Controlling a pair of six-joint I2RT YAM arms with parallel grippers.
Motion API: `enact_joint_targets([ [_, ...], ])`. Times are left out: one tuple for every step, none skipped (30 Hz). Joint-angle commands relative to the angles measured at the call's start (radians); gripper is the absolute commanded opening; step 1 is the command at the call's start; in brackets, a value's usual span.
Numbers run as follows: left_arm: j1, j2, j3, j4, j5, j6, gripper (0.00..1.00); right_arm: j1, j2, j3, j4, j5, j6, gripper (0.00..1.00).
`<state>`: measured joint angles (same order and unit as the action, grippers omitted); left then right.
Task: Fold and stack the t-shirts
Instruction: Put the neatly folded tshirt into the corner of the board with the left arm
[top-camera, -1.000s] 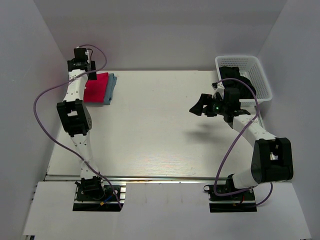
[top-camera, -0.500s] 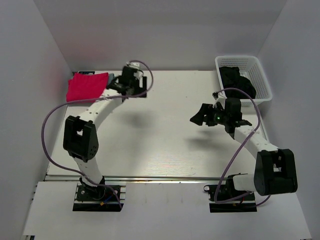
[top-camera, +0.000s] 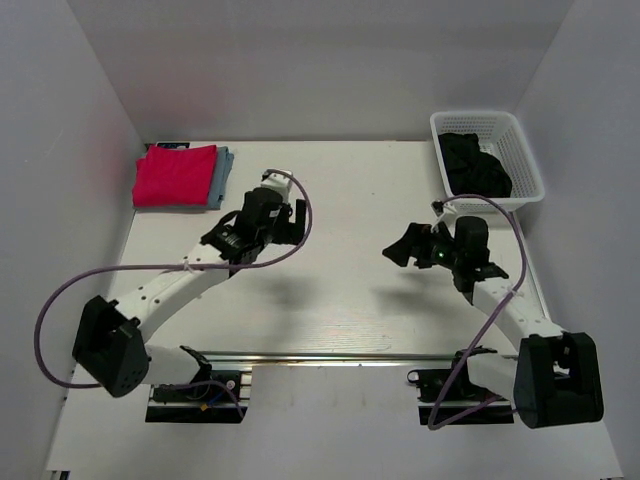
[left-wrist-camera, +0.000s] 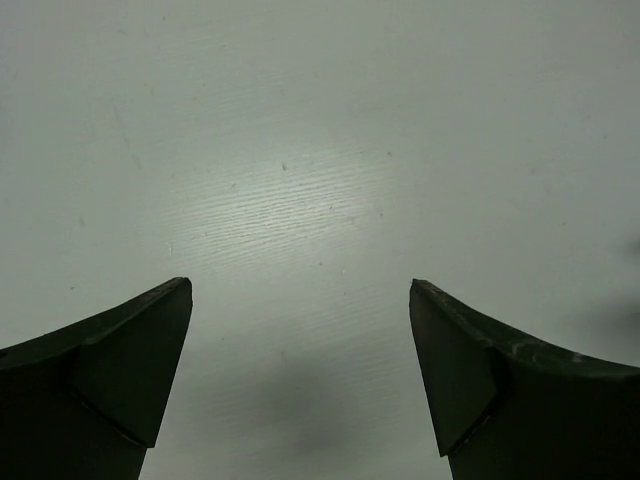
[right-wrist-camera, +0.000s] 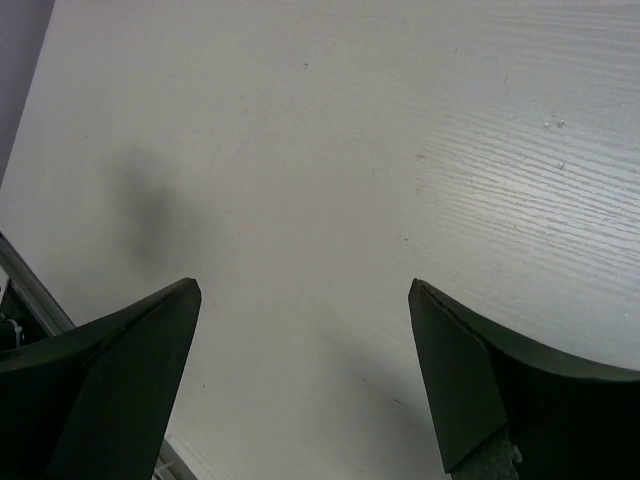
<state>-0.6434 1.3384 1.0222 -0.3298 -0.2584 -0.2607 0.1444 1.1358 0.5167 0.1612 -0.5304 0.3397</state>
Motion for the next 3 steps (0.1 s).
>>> enact_joint_targets([
  [-0.018, -0.027, -0.039, 0.064, -0.057, -0.018, 1.0, -0.003, -0.039, -0.021, 0.078, 0.004, 0.015, 0.9],
  [-0.018, -0.027, -0.039, 0.064, -0.058, -0.018, 1.0, -0.003, -0.044, -0.032, 0.083, 0.01, 0.012, 0.9],
  [-0.027, -0.027, -0.039, 0.064, -0.058, -0.018, 1.0, -0.005, -0.048, -0.037, 0.095, 0.007, 0.009, 0.9],
])
